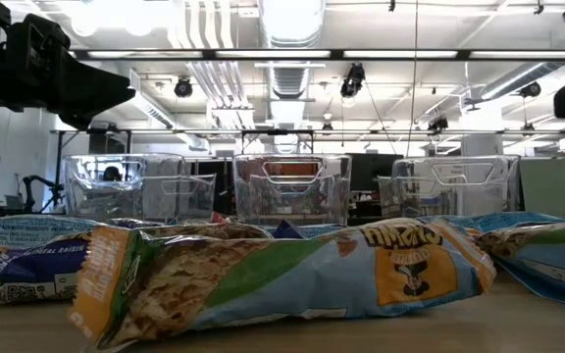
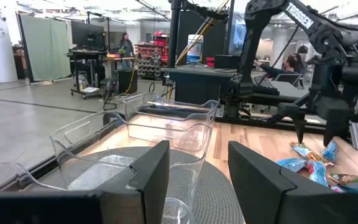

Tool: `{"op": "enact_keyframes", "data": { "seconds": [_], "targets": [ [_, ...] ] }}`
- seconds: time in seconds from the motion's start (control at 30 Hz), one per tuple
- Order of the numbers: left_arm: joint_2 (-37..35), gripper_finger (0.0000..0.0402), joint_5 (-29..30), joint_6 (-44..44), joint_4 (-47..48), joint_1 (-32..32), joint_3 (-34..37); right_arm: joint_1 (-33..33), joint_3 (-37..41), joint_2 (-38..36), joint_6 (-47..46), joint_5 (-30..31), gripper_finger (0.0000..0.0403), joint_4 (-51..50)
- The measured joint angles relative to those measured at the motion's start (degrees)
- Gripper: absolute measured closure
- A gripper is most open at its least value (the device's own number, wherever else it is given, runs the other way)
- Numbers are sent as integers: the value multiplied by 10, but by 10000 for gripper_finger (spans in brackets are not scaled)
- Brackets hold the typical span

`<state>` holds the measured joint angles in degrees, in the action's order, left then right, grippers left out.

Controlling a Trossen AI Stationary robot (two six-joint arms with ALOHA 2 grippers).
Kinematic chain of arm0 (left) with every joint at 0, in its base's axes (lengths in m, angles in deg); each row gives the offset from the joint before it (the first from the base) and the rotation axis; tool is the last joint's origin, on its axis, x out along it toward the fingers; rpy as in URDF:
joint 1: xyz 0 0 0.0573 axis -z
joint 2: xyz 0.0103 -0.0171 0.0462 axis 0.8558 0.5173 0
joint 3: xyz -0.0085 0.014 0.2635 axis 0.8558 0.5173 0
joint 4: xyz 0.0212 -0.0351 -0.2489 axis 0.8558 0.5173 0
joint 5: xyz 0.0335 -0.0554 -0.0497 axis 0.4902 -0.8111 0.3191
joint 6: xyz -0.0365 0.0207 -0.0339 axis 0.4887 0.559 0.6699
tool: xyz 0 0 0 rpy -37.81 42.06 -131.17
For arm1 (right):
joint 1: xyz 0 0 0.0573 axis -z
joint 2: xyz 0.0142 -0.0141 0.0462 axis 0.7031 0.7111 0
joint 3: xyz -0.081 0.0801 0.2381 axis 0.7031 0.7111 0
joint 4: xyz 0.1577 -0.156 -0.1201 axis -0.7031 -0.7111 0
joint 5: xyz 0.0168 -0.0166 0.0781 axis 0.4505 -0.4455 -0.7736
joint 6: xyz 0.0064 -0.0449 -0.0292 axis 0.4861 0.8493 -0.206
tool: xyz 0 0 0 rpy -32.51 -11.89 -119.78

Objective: Pick and place Granola Bars by type
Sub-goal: Put the yellow granola bar into the right transparent bin

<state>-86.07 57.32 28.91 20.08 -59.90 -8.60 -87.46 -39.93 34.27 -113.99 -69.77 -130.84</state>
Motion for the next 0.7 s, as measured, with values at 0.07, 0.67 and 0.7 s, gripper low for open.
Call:
{"op": "enact_keyframes", "data": {
  "seconds": [0.07,0.67,0.7],
  "targets": [
    [0,254,0,0,0,0,0,1,-2,12,1,8,118,5],
    [0,254,0,0,0,0,0,48,30,40,-61,-22,290,18],
    [0,254,0,0,0,0,0,49,27,39,-63,-21,302,17]
  ]
}}
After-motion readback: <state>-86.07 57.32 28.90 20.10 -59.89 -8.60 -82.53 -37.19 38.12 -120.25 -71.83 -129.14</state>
